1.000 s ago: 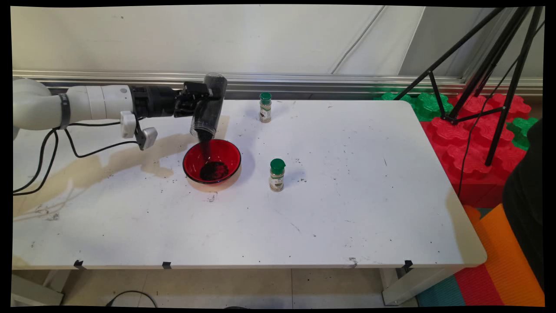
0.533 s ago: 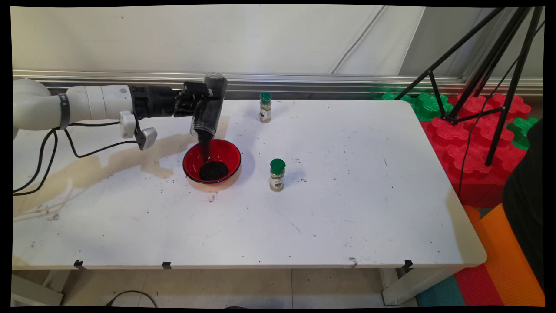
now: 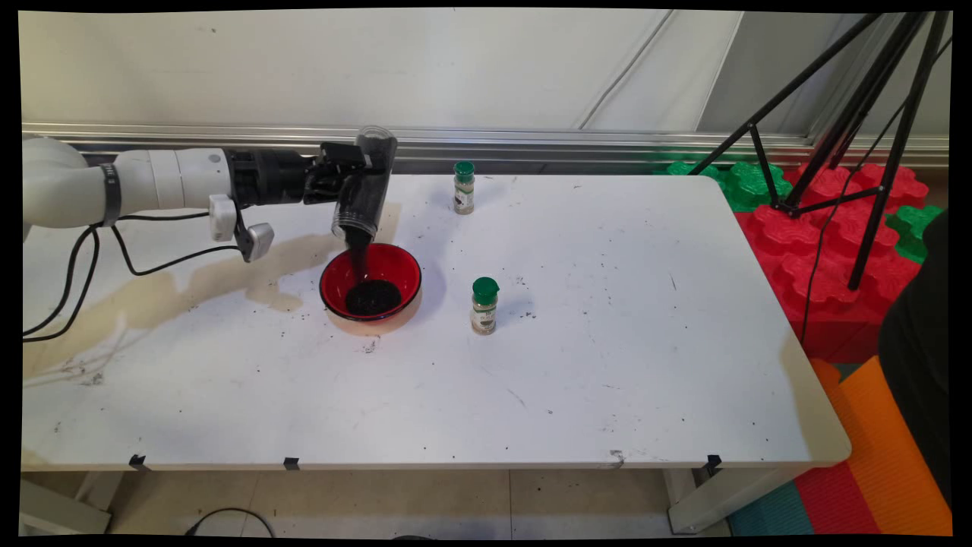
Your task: Pour the black seasoning powder in the red bowl
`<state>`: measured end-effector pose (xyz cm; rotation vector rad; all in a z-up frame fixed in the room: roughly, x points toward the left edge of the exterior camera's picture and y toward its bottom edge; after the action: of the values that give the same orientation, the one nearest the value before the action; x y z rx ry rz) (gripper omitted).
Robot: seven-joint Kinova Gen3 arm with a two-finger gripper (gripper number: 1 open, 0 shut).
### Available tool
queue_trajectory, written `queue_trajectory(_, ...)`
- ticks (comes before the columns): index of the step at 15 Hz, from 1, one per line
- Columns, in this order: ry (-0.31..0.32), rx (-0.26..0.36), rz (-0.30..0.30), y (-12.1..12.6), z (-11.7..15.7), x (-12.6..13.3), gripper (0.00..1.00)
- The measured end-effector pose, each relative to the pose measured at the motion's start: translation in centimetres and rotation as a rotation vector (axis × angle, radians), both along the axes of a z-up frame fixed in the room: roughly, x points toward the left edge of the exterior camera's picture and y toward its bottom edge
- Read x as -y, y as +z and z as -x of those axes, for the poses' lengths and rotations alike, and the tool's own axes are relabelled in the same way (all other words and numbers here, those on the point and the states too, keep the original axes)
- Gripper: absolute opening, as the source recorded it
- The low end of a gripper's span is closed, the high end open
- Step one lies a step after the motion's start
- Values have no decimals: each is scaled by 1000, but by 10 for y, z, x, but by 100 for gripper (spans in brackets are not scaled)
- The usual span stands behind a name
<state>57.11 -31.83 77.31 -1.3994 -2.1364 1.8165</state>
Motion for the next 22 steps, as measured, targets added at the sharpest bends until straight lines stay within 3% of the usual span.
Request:
queue_trajectory(5,2,-11,-9,0,0,-2,0)
queue_trajectory(10,25,-62,-54,0,-1,-3,0)
queue_trajectory(22,147,-299,-255,3,-7,-3,0)
